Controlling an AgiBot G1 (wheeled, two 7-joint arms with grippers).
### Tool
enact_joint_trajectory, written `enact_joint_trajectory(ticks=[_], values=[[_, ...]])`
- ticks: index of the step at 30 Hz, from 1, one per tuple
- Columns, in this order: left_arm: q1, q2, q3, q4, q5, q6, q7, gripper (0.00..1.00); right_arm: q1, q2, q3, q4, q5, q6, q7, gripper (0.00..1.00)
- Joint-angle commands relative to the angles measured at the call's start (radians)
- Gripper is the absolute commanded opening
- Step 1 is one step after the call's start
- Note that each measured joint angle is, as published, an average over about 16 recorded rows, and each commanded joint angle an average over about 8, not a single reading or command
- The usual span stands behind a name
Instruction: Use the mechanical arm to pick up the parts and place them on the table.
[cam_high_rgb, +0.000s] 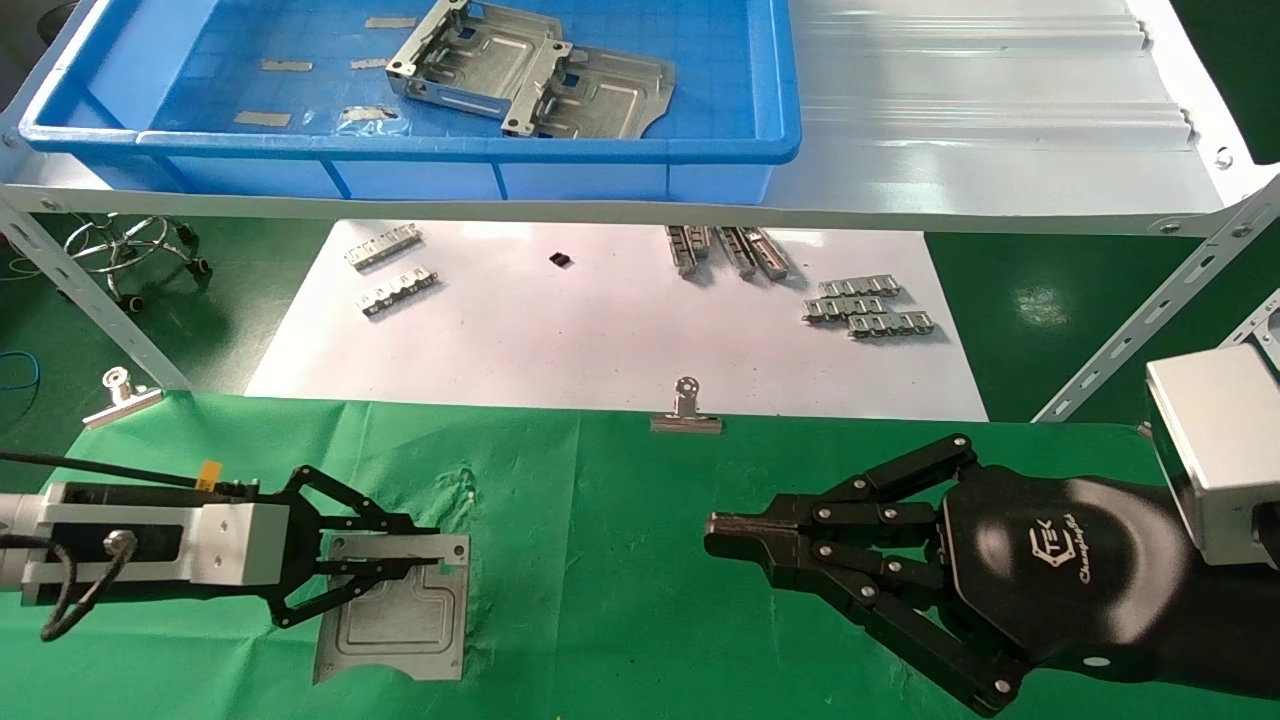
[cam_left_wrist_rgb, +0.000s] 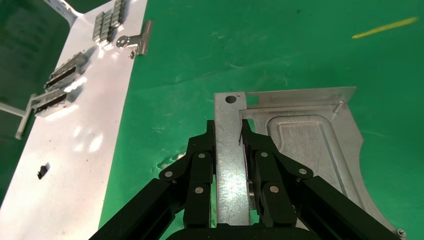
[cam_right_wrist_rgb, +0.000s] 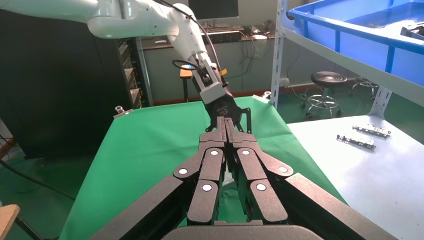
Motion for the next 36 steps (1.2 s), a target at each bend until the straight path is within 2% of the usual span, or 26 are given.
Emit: enact_joint_trajectory(ticks=[1, 4, 6, 12, 14, 23, 29, 30, 31, 36], values=[[0.001, 0.014, 0.003, 0.03, 0.008, -0.008, 0.033, 0.0, 0.0, 0.0, 0.0, 0.0, 0.0, 0.0, 0.0, 0.0], [-0.001, 0.031, 0.005, 0.066, 0.015, -0.018, 0.069, 0.0, 0.0, 0.0, 0.0, 0.0, 0.0, 0.0, 0.0, 0.0], [-0.003, 0.042, 0.004, 0.089, 0.016, -0.026, 0.089, 0.09, 0.0, 0.0, 0.0, 0.0, 0.0, 0.0, 0.0, 0.0], [-0.008, 0.066, 0.0, 0.143, 0.015, -0.042, 0.155, 0.84, 0.0, 0.0, 0.0, 0.0, 0.0, 0.0, 0.0, 0.0], [-0.01, 0.072, -0.002, 0.159, 0.014, -0.042, 0.174, 1.0, 0.0, 0.0, 0.0, 0.0, 0.0, 0.0, 0.0, 0.0], [-0.026, 0.092, -0.01, 0.22, 0.003, -0.026, 0.224, 1.0, 0.0, 0.0, 0.0, 0.0, 0.0, 0.0, 0.0, 0.0], [-0.062, 0.085, -0.019, 0.258, -0.024, 0.039, 0.127, 1.0, 0.0, 0.0, 0.0, 0.0, 0.0, 0.0, 0.0, 0.0], [-0.067, 0.082, -0.02, 0.258, -0.032, 0.049, 0.096, 1.0, 0.0, 0.0, 0.0, 0.0, 0.0, 0.0, 0.0, 0.04], [-0.071, 0.077, -0.02, 0.252, -0.04, 0.058, 0.065, 1.0, 0.0, 0.0, 0.0, 0.0, 0.0, 0.0, 0.0, 0.12], [-0.068, 0.067, -0.035, 0.228, -0.063, 0.074, -0.037, 1.0, 0.0, 0.0, 0.0, 0.0, 0.0, 0.0, 0.0, 0.75]])
